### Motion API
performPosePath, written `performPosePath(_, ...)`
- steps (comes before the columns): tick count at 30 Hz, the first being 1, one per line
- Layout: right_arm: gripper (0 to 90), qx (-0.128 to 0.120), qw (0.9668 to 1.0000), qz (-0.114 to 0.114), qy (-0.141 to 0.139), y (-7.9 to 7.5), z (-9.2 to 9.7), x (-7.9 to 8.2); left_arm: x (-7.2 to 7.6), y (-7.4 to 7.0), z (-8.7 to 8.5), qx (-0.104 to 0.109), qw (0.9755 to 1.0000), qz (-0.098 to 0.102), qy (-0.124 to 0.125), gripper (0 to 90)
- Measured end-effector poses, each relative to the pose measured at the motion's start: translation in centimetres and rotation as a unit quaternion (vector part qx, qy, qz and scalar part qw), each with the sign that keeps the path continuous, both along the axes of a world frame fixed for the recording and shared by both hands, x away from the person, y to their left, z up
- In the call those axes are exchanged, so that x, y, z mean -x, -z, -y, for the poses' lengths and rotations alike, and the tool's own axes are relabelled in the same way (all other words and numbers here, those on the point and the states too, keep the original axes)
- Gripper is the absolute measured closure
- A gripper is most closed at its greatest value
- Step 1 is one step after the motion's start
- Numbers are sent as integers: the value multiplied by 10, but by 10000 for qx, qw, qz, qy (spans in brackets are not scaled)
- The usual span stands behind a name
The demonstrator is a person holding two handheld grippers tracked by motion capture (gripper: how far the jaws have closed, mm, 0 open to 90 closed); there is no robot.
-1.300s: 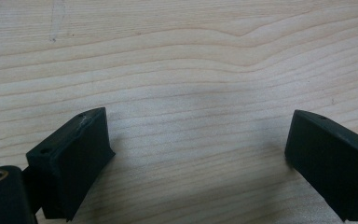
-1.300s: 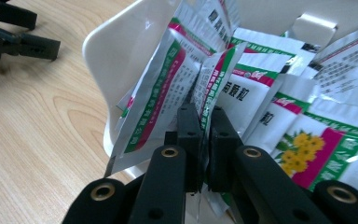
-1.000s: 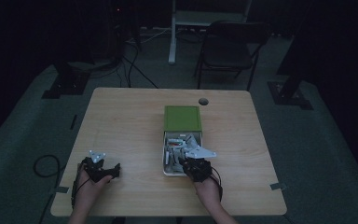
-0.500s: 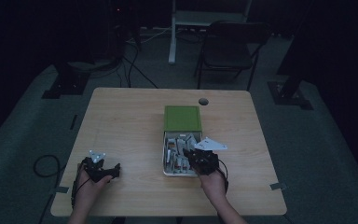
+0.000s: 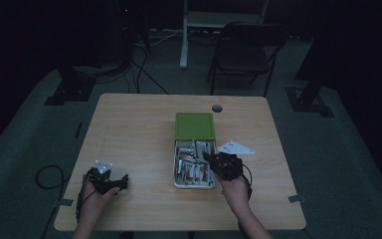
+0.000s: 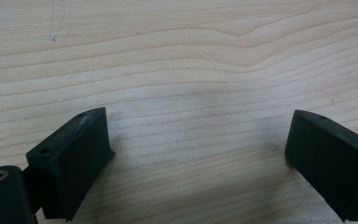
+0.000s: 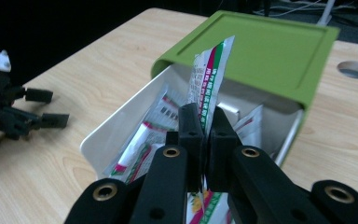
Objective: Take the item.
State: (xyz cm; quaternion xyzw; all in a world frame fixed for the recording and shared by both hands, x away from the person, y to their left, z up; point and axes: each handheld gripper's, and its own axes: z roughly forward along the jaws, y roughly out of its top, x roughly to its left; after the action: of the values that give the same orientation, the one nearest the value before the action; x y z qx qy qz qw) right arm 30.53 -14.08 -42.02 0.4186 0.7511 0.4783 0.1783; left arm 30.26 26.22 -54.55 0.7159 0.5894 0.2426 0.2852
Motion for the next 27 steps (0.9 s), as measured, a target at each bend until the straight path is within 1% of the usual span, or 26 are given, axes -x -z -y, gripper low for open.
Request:
performPosePath(7,874,-77,9998,98,138,-11,16,-2,0,0,0,1,10000,4,0,69)
performPosePath(13,874,-124,9993,162,304,-16,33,-3,0,0,0,2,10000,4,0,69)
performPosePath(21,874,-118,9984,206,515,-15,53,-3,0,0,0,2,10000,4,-1,69)
performPosePath(27,874,-88,9977,169,653,-10,69,-2,0,0,0,3,10000,12,-4,69)
